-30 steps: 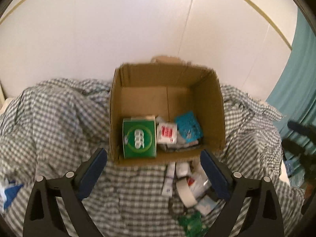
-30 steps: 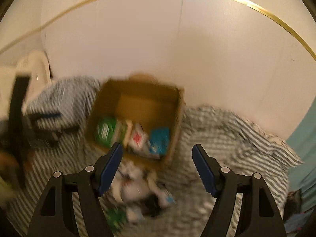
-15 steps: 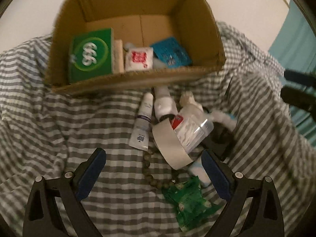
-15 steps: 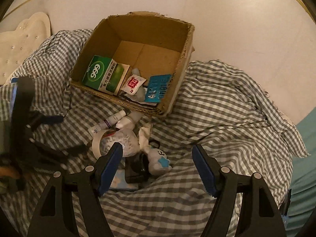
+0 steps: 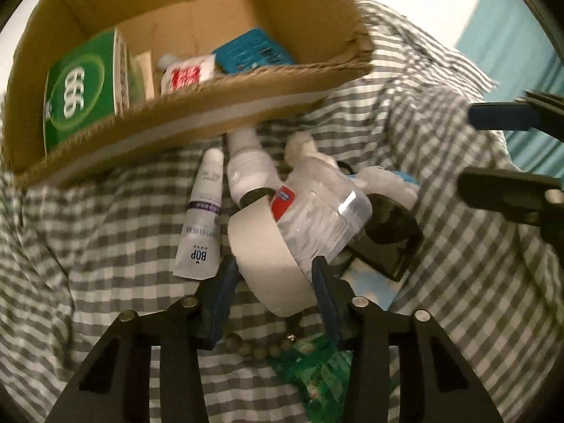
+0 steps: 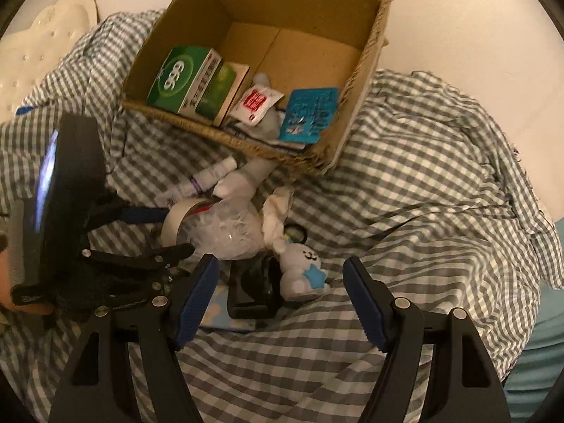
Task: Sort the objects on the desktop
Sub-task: 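Move the left tool to the white tape roll while the right tool approaches the clear floss tub, then grasp the white tape roll with the left tool while the right tool grasps the clear floss tub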
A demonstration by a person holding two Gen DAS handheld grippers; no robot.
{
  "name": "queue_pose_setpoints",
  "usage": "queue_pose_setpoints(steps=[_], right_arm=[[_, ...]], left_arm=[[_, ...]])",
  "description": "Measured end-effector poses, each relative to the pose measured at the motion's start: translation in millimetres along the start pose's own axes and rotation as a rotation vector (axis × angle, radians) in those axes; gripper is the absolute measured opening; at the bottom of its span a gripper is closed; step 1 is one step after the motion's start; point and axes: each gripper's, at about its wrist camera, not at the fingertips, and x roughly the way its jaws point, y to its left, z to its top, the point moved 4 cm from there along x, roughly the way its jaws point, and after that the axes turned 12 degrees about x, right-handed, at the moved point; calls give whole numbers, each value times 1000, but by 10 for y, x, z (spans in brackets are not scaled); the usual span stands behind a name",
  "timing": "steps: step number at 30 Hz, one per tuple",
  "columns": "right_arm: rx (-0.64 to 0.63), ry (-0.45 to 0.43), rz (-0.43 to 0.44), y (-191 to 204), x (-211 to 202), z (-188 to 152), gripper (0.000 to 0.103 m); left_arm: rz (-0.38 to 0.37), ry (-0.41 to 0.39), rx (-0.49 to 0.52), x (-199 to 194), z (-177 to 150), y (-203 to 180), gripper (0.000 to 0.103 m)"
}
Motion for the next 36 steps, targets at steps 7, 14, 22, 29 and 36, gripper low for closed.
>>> queue_pose_setpoints(steps=[7,14,22,29,36], right_arm=[[-79,64,23,106,125,-114,72],[-137,145,27,163,312,-265,72],[-290,64,179,529,193,-318,72],[-346,126,223,863,572,-337,73],[-259,225,188,829,1012,-309,73]], left_arm=[[28,-33,5,-354,13,111,34],[31,-32,-16,-517,-16,186,30],[60,-23,-50,-644,-82,412,30],[33,-43,-131,-751,-151,631,30],[25,-23,-159,-661,-181,726,30]])
